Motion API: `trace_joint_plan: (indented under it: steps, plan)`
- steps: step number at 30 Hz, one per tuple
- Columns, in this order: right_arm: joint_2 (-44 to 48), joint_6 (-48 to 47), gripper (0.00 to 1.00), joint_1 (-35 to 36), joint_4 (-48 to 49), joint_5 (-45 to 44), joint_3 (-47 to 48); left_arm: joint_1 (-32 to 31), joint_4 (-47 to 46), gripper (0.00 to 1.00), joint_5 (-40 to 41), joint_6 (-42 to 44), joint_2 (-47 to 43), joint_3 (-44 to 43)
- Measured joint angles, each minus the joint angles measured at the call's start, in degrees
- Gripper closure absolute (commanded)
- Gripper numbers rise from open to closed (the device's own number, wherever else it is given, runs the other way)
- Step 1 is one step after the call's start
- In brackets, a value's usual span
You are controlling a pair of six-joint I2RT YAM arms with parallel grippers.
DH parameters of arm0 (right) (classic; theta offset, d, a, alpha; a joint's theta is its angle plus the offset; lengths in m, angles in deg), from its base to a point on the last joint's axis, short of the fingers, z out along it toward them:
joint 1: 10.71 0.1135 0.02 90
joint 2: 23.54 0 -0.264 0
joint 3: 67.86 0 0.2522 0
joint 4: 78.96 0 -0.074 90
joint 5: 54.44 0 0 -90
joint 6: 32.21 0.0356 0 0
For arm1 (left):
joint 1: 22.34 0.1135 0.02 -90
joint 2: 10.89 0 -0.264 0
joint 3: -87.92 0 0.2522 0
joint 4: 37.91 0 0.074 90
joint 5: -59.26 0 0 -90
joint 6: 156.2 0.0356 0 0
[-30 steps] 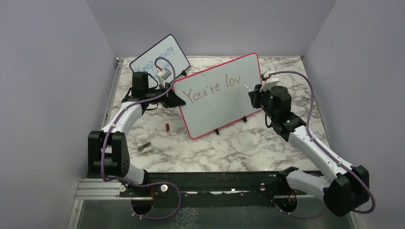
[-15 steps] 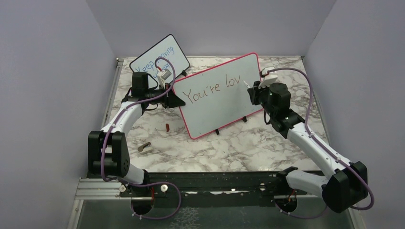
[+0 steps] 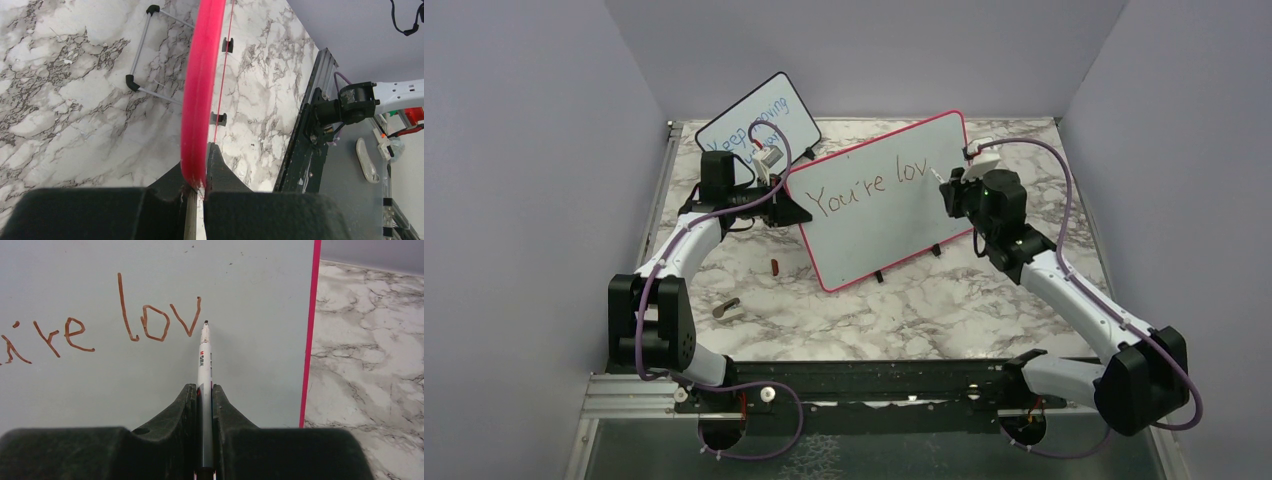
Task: Write a sentence on the whiteboard
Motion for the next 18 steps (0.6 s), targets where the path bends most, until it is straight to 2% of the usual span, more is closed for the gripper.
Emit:
trace_joint_plan:
  steps: [18]
  plan:
    - [-1.9,0.0,0.99,0.0,1.1,0.0,0.7,0.0,0.1,1.0,0.0,0.1,0.0,-0.1]
